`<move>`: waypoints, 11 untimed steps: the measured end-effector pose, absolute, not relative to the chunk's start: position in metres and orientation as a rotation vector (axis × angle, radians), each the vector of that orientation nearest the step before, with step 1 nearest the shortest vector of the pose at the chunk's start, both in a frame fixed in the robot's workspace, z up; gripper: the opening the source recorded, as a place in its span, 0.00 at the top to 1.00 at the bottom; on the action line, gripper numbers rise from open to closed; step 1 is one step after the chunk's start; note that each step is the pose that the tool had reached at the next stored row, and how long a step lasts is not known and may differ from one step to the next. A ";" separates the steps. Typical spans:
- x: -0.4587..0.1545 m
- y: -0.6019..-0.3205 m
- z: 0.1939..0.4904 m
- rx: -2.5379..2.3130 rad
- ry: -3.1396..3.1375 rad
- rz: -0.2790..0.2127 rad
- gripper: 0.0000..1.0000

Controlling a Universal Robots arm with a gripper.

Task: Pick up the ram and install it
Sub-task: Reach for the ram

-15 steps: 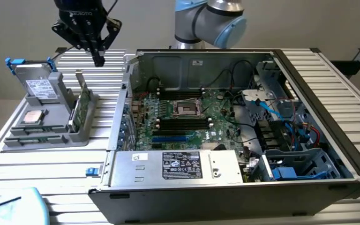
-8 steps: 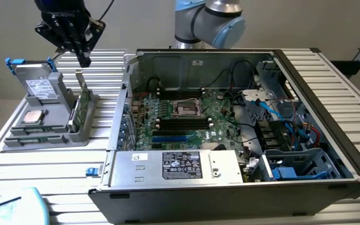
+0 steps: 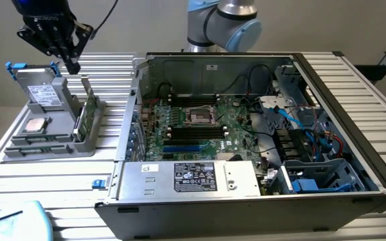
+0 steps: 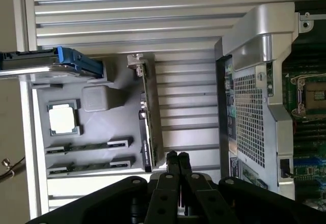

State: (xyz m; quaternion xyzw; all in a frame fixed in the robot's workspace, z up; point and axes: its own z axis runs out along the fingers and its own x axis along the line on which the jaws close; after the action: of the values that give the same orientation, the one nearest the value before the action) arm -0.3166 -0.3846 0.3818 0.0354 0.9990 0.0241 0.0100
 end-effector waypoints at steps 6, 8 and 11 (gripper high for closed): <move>-0.343 -0.384 0.378 0.111 3.120 0.075 0.90; -0.353 -0.383 0.377 0.111 3.120 0.075 0.90; -0.367 -0.383 0.375 0.111 3.122 0.075 0.90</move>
State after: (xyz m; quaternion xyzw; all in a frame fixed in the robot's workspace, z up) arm -0.3666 -0.3832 0.3747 0.0354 0.9990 0.0241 0.0085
